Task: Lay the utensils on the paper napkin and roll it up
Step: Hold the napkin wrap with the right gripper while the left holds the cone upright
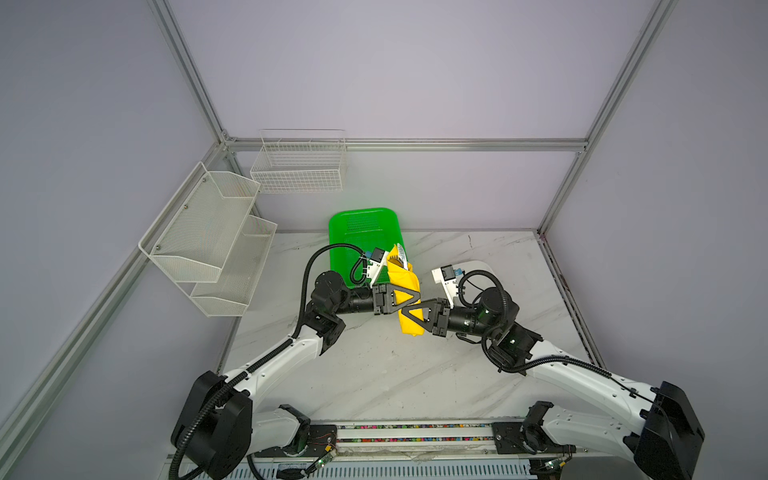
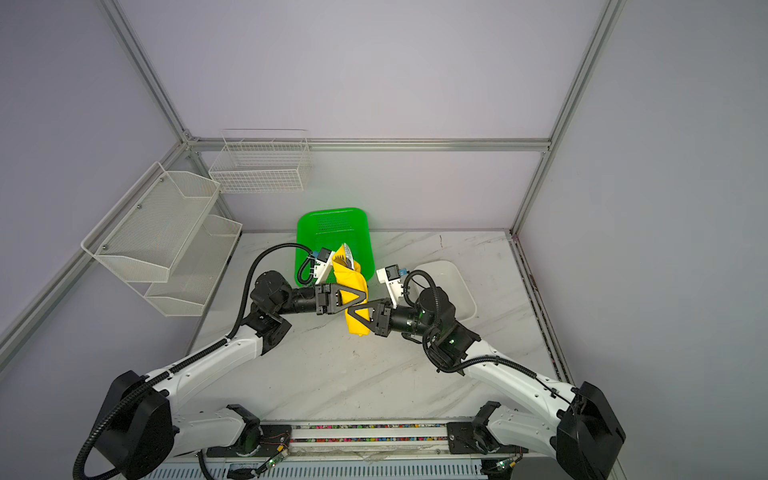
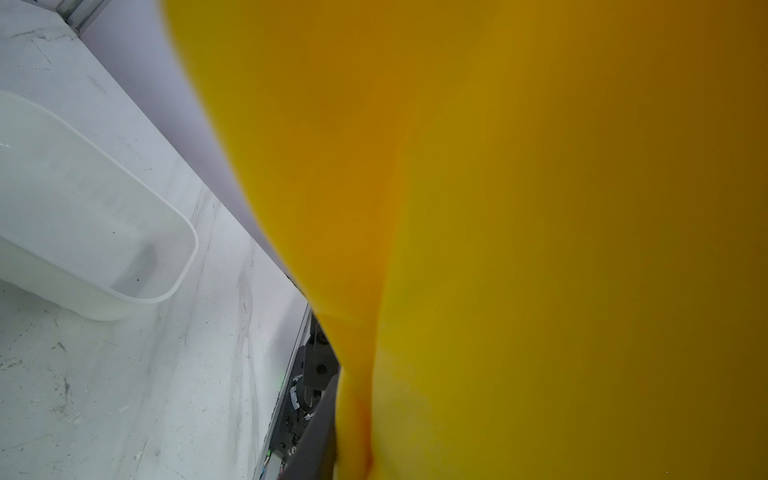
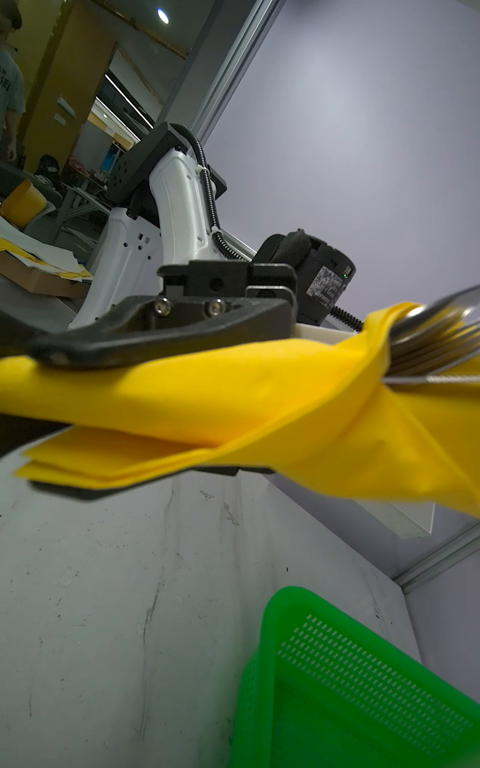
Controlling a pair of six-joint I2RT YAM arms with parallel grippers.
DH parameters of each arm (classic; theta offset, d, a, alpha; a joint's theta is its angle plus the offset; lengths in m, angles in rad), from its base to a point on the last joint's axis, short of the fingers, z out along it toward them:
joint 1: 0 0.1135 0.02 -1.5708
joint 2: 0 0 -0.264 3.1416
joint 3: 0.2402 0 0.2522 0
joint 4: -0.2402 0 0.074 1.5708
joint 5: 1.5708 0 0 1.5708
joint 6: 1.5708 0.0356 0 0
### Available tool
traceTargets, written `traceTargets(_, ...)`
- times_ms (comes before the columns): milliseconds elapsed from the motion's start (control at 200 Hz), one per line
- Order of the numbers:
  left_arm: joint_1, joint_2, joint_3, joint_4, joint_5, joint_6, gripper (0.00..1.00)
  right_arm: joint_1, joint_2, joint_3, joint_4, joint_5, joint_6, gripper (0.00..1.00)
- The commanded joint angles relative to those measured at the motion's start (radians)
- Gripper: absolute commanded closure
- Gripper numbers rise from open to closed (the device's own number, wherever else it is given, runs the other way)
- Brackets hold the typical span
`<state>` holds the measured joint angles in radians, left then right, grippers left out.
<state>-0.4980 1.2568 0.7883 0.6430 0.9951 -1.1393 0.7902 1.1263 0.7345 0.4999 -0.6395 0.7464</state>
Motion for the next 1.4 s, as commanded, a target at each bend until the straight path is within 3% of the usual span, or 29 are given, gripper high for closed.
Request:
traceTargets(0, 0.008, -0.031, 0.046, -0.034, -0.02, 0.057, 0.78, -0.001, -0.043, -0.003, 0.067, 0.018, -0.003, 0.86)
traceTargets(325, 0.016, -0.05, 0.042, -0.054, -0.047, 0.07, 0.83, 0.0, -0.042, 0.001, 0.027, 0.037, -0.012, 0.86)
traceTargets(360, 0.015, -0.049, 0.042, -0.052, -0.051, 0.07, 0.77, -0.001, -0.038, 0.002, 0.028, 0.033, -0.012, 0.86)
traceTargets(410, 0.015, -0.05, 0.043, -0.052, -0.052, 0.069, 0.62, 0.0, -0.038, 0.004, 0.027, 0.032, -0.013, 0.86)
traceTargets(540, 0.015, -0.06, 0.031, -0.058, -0.076, 0.076, 0.61, 0.0, -0.043, 0.009, 0.028, 0.044, -0.018, 0.86)
traceTargets(1100, 0.015, -0.058, 0.012, 0.001, -0.102, 0.051, 0.93, 0.0, -0.043, 0.003, 0.021, 0.07, -0.004, 0.82)
traceTargets(1395, 0.017, -0.055, 0.027, 0.014, -0.075, 0.049, 0.98, -0.006, -0.089, 0.017, -0.117, 0.112, -0.025, 0.7)
